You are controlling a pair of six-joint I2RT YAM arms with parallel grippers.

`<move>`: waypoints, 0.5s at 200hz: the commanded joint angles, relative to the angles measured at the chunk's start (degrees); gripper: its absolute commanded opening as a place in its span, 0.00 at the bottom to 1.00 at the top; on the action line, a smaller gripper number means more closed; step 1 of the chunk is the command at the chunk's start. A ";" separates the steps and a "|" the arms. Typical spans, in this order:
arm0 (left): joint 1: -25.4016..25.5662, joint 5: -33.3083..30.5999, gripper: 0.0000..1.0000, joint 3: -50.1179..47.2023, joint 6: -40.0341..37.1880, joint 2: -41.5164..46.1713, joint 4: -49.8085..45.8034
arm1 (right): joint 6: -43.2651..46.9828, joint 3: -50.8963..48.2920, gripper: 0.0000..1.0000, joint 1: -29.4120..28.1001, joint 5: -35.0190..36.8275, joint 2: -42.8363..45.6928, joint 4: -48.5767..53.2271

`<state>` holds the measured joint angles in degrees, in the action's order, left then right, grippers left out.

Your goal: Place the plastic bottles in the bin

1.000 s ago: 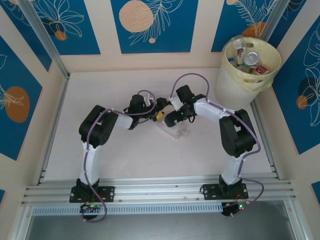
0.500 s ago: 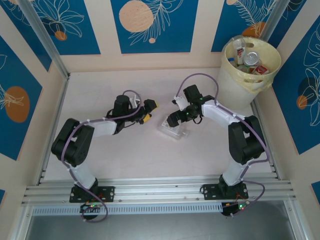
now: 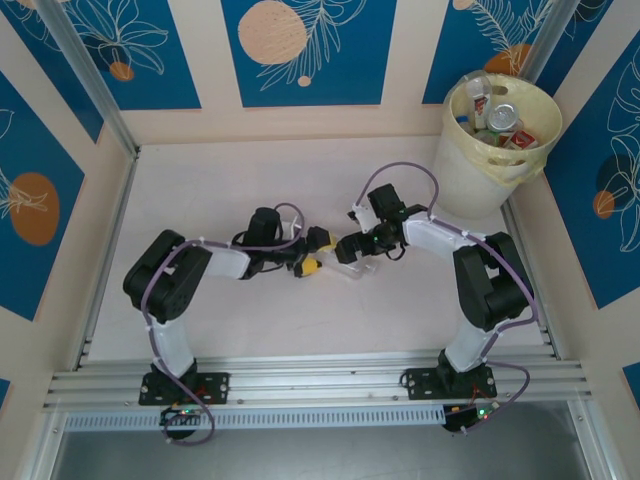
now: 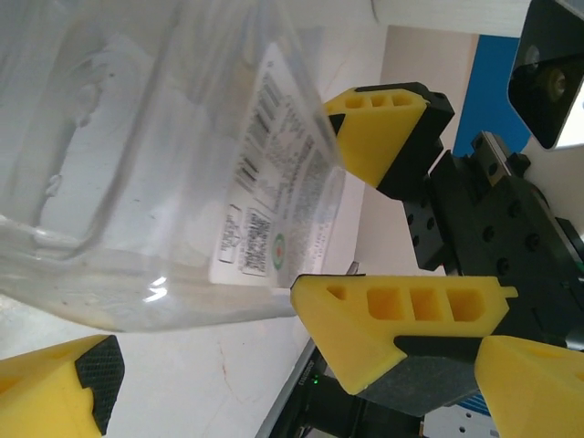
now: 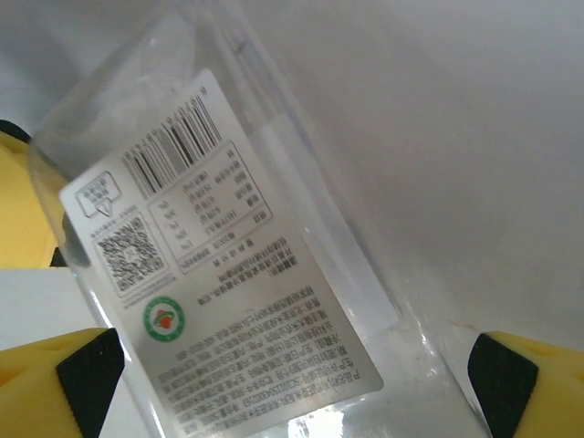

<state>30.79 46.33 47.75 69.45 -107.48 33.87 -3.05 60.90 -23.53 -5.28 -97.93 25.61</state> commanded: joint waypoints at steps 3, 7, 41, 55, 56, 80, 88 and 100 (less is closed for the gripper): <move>-0.31 -2.30 1.00 4.71 2.57 -3.59 4.82 | 1.49 -1.40 0.99 -2.80 -3.40 2.27 -1.52; -0.32 -2.57 1.00 5.39 2.46 -4.10 4.77 | 1.55 -1.28 0.99 -3.26 -2.51 2.08 -1.35; -0.29 -2.90 1.00 9.13 2.46 -7.51 4.48 | 3.93 1.42 0.99 -7.48 7.95 -1.46 2.52; -0.47 -3.02 1.00 9.47 2.19 -8.06 3.94 | 4.95 1.47 0.99 -9.12 9.41 -2.41 2.89; -0.47 -3.01 1.00 9.47 2.23 -8.08 3.93 | 5.01 1.44 0.99 -9.23 9.28 -2.47 2.83; -0.98 -3.52 1.00 9.65 2.60 -9.03 4.41 | 5.43 1.32 0.99 -9.52 3.96 -2.28 3.24; -1.25 -3.59 1.00 9.82 2.76 -9.25 4.63 | 5.29 1.28 0.99 -9.07 1.01 -1.88 3.35; -1.69 -3.69 1.00 10.16 2.79 -9.47 4.50 | 4.87 1.15 0.99 -8.23 -2.69 -1.46 3.57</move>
<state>29.32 46.46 55.75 71.09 -115.33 35.46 -1.13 62.78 -31.62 5.37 -98.76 26.17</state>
